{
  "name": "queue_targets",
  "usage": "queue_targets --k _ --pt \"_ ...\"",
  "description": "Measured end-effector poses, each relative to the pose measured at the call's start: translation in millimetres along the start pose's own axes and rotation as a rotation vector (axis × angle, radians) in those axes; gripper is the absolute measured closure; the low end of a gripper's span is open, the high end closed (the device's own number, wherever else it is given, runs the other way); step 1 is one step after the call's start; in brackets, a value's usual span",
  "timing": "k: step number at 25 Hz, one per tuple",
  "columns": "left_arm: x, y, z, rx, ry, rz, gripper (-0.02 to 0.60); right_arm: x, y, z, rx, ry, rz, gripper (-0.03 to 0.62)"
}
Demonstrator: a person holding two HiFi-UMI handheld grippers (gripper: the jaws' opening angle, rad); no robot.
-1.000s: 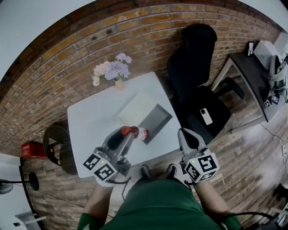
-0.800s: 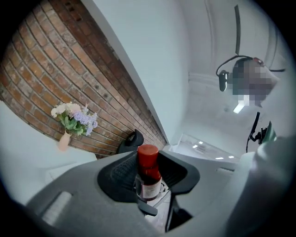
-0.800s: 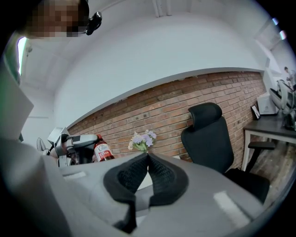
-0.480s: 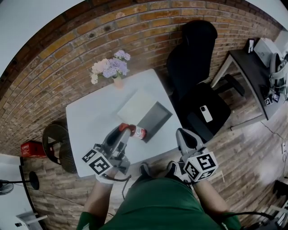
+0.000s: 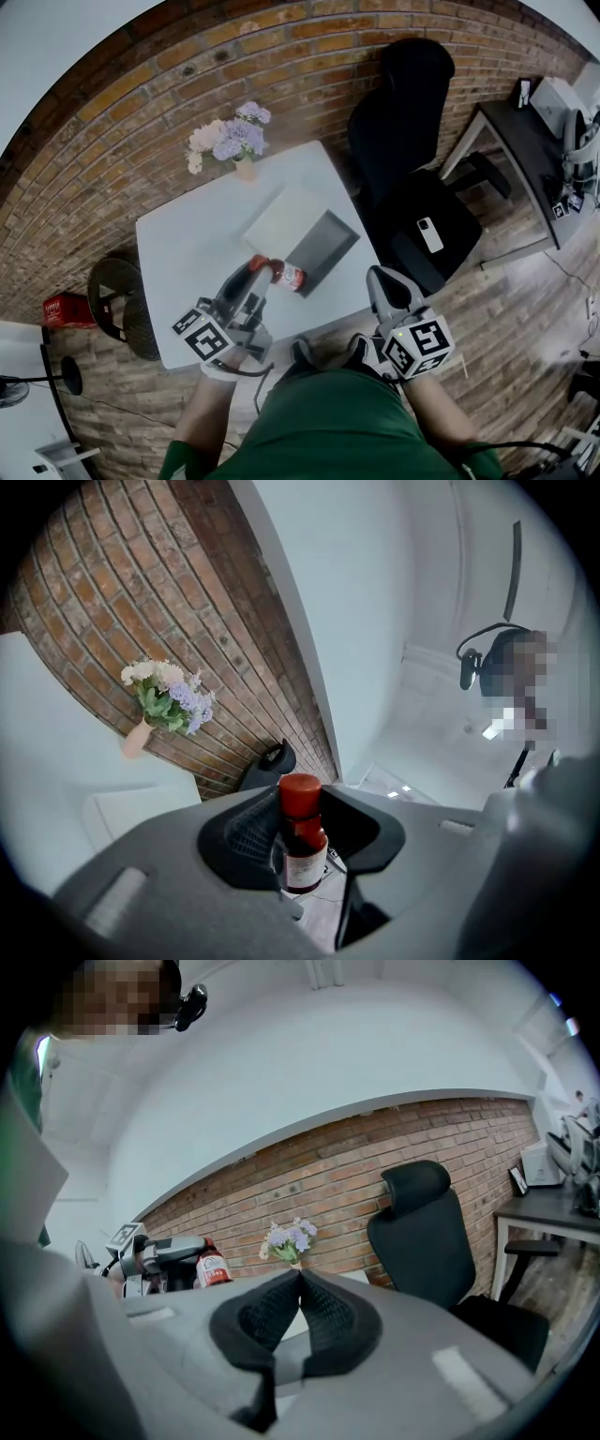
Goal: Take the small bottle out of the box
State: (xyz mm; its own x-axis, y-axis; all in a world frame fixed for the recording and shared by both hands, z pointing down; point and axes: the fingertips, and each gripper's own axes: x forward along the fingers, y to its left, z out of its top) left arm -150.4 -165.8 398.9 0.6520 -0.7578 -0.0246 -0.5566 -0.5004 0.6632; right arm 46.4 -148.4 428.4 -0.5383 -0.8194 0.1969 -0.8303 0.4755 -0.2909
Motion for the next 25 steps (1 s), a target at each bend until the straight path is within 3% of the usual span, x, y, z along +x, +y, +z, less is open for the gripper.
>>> queue_targets --k 25 --pt "2.8 0.7 -7.0 -0.017 0.022 0.000 0.437 0.3 1.5 -1.1 -0.006 0.004 0.013 0.591"
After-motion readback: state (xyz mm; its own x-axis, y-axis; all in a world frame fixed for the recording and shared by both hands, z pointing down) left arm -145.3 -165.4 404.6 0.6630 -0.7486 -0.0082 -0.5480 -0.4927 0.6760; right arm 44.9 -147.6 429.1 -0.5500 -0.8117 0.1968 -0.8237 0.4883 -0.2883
